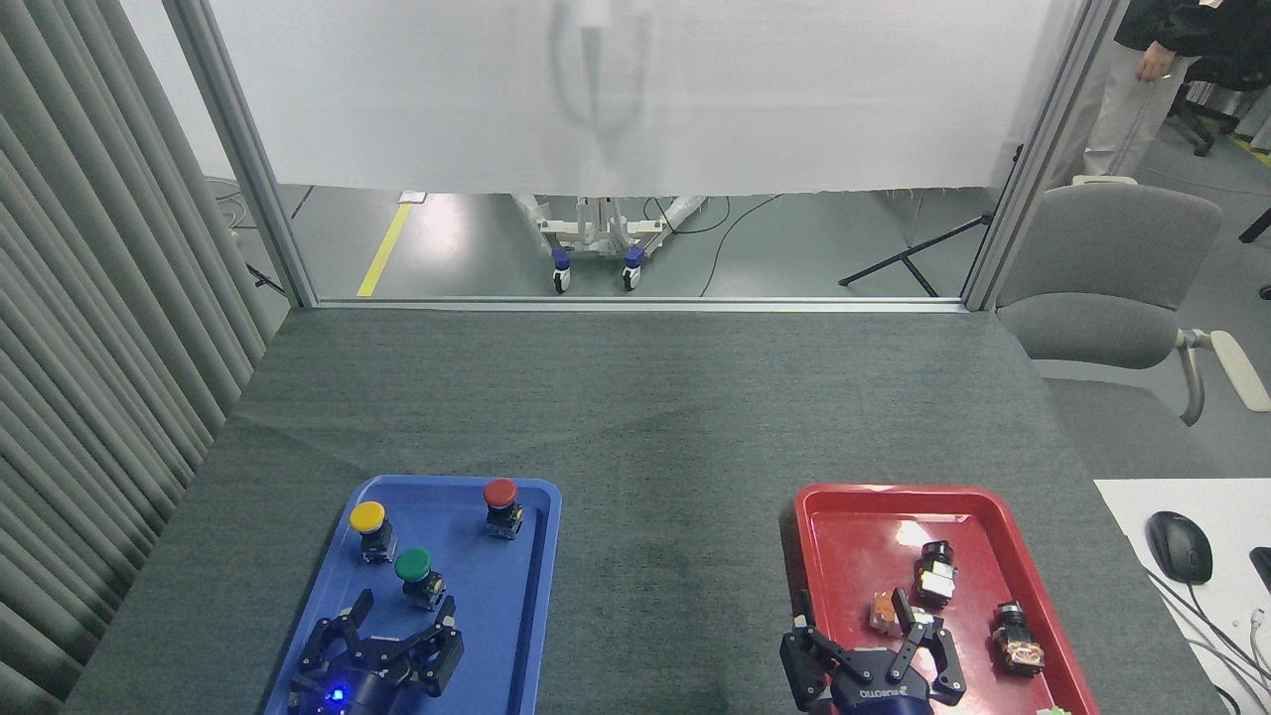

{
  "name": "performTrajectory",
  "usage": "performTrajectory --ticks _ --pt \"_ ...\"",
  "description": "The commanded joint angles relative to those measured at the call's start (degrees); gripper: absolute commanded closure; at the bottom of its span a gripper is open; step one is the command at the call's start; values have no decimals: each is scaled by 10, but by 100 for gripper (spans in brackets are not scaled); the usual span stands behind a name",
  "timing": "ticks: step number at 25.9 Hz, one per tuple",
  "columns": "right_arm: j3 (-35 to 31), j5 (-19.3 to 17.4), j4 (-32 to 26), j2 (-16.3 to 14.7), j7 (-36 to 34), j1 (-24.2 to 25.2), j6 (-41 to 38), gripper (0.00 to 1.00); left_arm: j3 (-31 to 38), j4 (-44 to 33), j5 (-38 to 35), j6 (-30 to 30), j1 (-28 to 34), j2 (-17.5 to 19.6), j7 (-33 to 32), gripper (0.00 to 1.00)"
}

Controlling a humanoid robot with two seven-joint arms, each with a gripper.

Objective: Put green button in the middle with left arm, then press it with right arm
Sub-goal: 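Grasp the green button with the left gripper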

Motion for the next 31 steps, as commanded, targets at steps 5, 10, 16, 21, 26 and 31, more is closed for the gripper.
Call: performTrajectory --ticks 5,10,16,21,26,31 --pt "-3 0 0 1 0 5 4 0 0 54 2 -19 -34 0 1 9" --pt "-19 -1 1 1 0 5 4 0 1 80 8 -23 -52 -2 2 20" --pt "-18 -1 0 4 0 5 4 0 0 79 5 -27 -48 0 5 67" --pt "-19 0 0 3 0 5 4 0 1 73 2 -108 -45 7 6 100" --pt "-19 -1 1 2 0 5 4 0 -4 -19 2 -130 -33 3 6 100" --pt "-19 -1 1 3 0 7 4 0 -108 -38 -2 -152 -90 -44 0 100"
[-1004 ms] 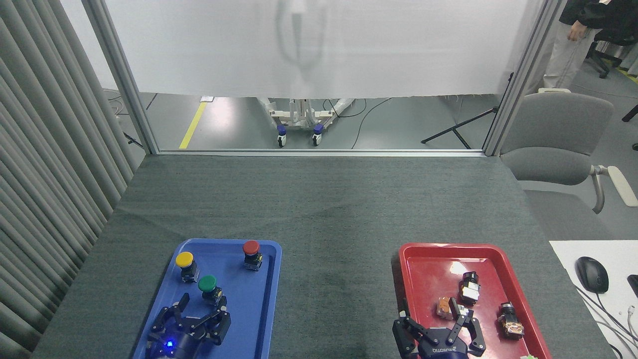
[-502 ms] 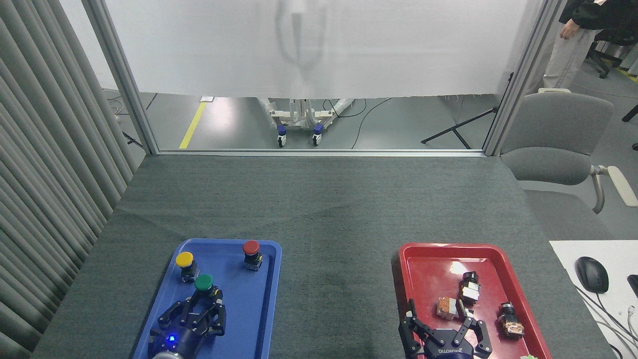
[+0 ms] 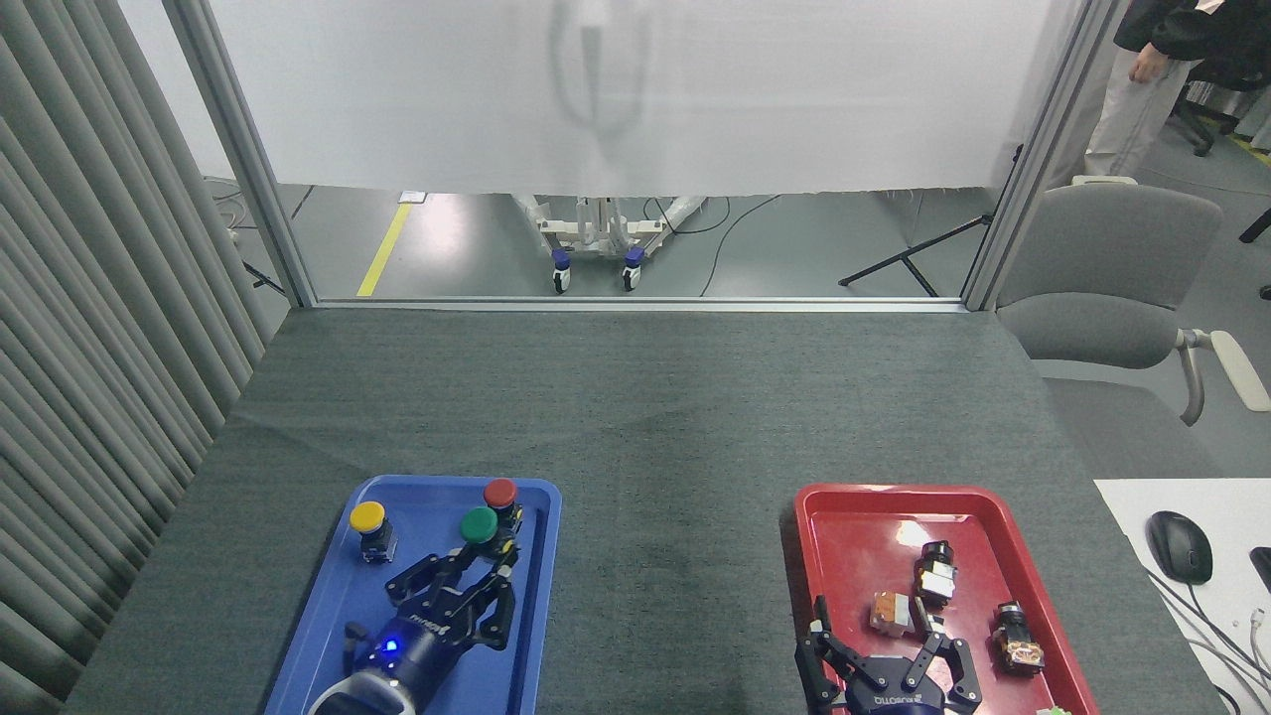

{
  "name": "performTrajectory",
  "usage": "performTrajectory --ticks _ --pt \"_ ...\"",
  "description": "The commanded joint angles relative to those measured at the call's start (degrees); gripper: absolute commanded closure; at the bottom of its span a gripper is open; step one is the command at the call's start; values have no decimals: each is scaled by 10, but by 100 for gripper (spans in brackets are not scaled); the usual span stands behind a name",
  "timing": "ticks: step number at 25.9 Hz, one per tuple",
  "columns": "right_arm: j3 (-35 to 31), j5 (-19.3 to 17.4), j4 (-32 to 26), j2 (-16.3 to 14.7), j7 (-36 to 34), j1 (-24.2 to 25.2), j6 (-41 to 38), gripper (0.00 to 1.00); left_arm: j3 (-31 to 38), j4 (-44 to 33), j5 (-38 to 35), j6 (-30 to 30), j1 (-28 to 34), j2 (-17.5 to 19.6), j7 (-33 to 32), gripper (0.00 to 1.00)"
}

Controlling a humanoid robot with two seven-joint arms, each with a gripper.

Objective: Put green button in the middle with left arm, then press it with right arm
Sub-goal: 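Carry the green button off the tray toward the table middle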

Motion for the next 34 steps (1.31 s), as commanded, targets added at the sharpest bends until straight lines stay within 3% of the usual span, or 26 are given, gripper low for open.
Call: performTrajectory --ticks 1,4,8,18,22,23,25,27,28,29,31,34 --pt "0 1 0 1 -3 0 0 0 -85 13 -7 -3 -55 -41 -8 100" --pt "0 0 0 1 -3 0 0 0 -135 99 -31 6 -106 -84 -12 100" --pt "0 1 0 2 -1 0 0 0 -150 203 -85 21 -135 -132 -11 100" --pt "0 1 0 3 -1 0 0 0 -171 248 -94 35 -130 -140 -8 100" --pt "0 0 0 3 -1 -1 0 0 -209 257 -94 61 -131 -140 -3 93" --pt "0 1 0 3 -1 -1 0 0 -214 257 -93 65 -131 -140 -2 86" --pt "1 1 0 4 -1 -1 0 0 -216 255 -93 67 -130 -140 7 61" --pt "1 1 0 4 -1 0 0 0 -216 255 -93 68 -130 -140 22 28" --pt "1 1 0 4 -1 0 0 0 -216 253 -93 68 -129 -140 23 5" --pt "1 1 0 4 -1 0 0 0 -216 250 -93 69 -128 -140 23 0" --pt "1 1 0 4 -1 0 0 0 -216 236 -93 76 -119 -140 21 0" --pt "1 1 0 5 -1 0 0 0 -215 154 -93 89 -76 -134 15 0"
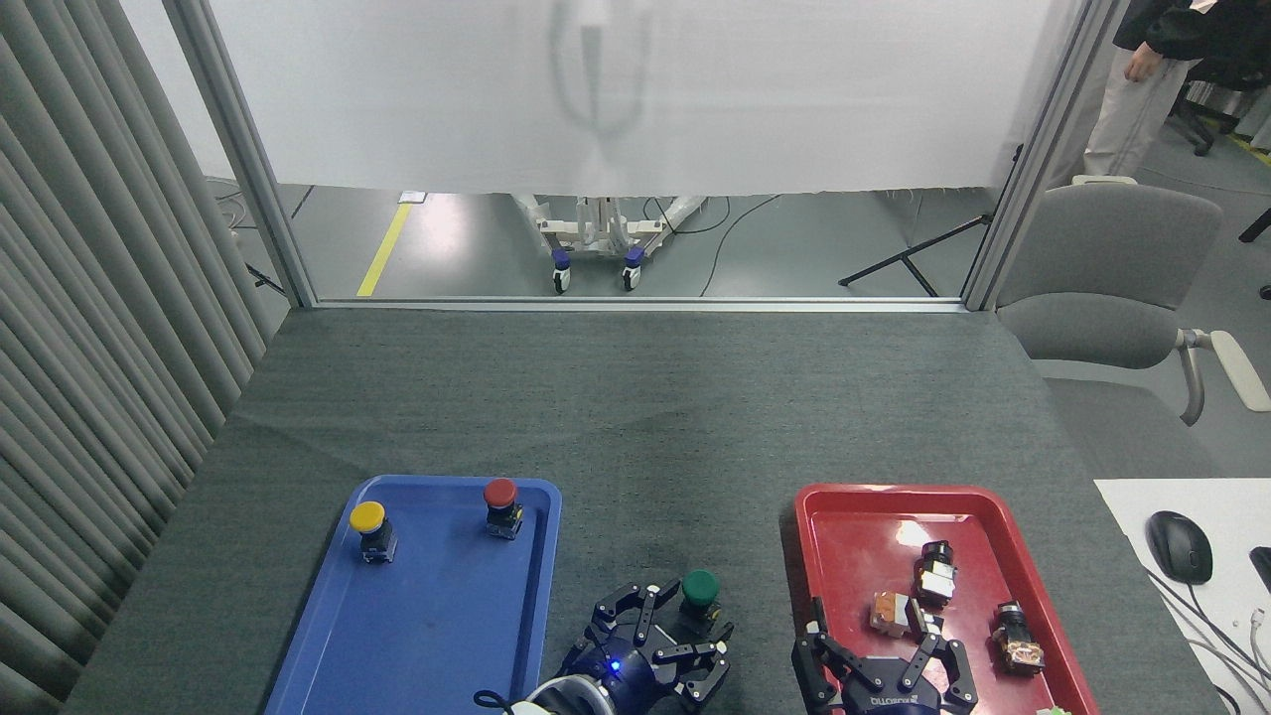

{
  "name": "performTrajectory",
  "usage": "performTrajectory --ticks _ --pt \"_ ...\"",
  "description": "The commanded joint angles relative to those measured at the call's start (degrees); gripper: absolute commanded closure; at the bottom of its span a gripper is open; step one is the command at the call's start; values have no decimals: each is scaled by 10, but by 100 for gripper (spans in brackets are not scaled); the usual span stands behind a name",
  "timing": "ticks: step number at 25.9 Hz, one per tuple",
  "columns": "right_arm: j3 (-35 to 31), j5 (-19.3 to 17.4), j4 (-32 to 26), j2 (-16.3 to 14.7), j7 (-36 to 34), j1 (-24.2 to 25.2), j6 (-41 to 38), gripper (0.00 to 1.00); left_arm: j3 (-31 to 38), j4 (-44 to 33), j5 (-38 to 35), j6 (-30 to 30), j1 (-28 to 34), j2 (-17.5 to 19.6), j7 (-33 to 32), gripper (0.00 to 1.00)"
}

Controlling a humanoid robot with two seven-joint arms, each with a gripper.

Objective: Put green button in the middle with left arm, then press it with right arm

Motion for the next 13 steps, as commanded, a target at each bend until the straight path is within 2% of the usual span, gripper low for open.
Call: performTrajectory --ticks 1,4,8,11,13 --pt "0 0 0 0 0 0 0 0 2 -101 0 14 48 9 -6 0" --pt "0 0 0 0 0 0 0 0 14 -207 4 47 102 46 -8 0" --pt "0 0 0 0 -1 0 0 0 67 -353 8 158 189 97 -8 0" --pt "1 0 0 1 0 1 0 0 158 -432 21 195 253 135 -9 0" --pt "1 0 0 1 0 1 0 0 246 -447 44 192 290 136 -12 0"
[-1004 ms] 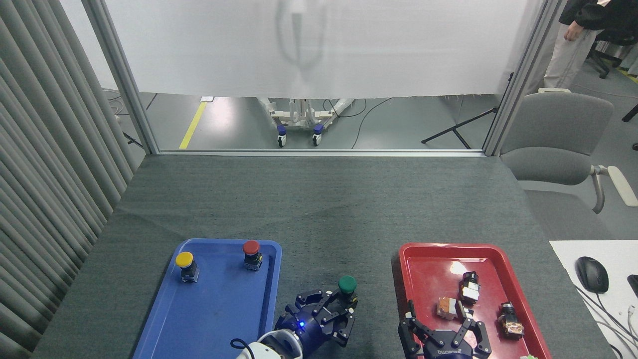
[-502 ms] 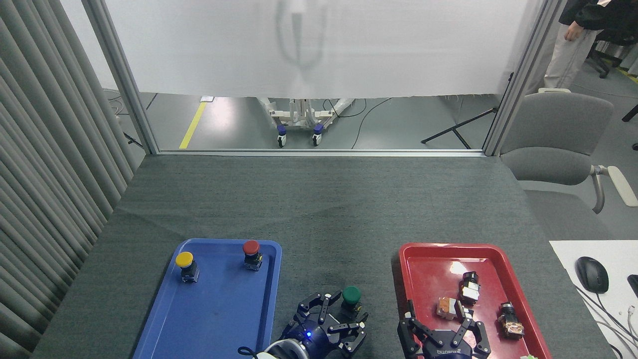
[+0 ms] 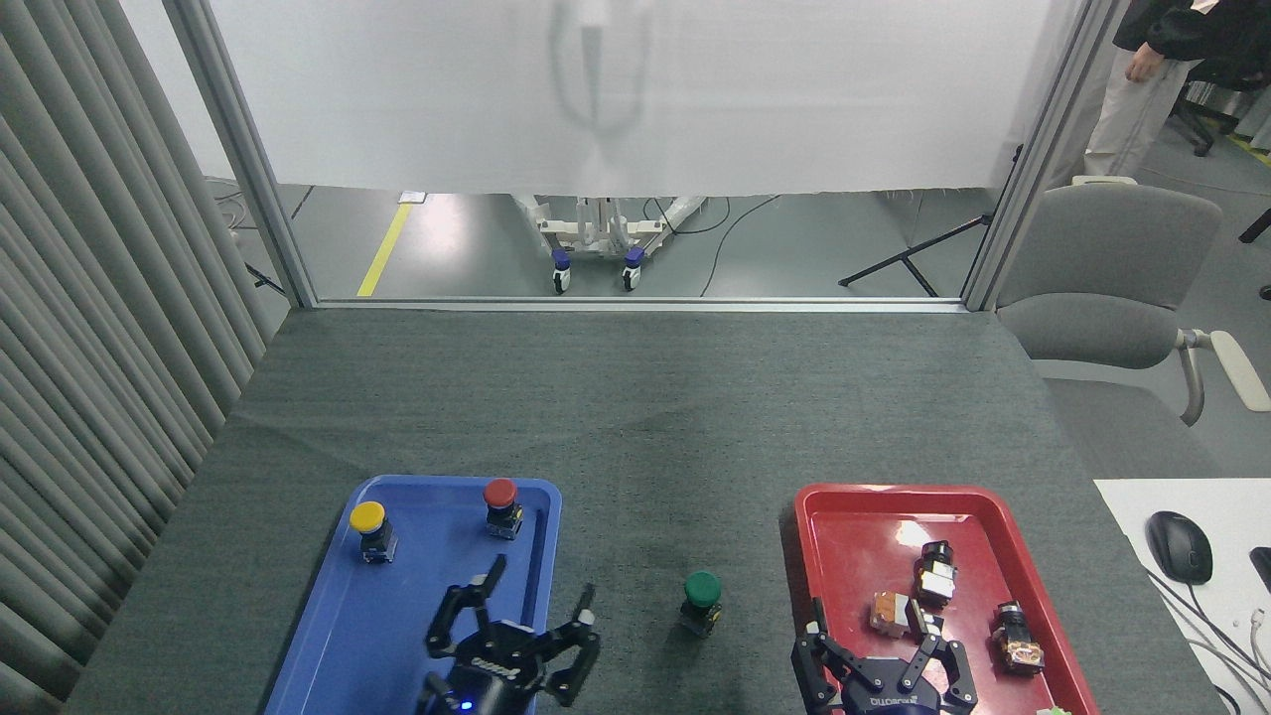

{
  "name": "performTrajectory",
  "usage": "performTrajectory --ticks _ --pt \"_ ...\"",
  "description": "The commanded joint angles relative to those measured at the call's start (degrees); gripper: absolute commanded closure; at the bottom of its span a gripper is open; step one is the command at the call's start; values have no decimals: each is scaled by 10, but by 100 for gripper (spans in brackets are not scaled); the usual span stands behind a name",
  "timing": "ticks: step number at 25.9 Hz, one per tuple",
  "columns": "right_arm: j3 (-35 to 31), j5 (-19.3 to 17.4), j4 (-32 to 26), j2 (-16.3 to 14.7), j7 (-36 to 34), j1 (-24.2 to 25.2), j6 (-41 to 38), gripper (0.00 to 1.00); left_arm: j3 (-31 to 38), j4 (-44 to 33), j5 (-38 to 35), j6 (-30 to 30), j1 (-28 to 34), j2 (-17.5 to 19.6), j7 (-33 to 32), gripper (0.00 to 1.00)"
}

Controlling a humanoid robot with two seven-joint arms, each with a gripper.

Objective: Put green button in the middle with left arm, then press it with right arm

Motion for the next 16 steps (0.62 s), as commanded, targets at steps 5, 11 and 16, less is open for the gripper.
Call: performTrajectory --ticks 5,11,16 --pt "-1 0 0 1 0 0 0 0 190 -57 40 -4 83 35 -28 0" --pt "-1 0 0 0 -1 0 0 0 192 -56 41 -19 81 49 -29 0" --pt "-2 0 0 1 -1 2 0 0 212 -56 47 -37 71 61 -30 0"
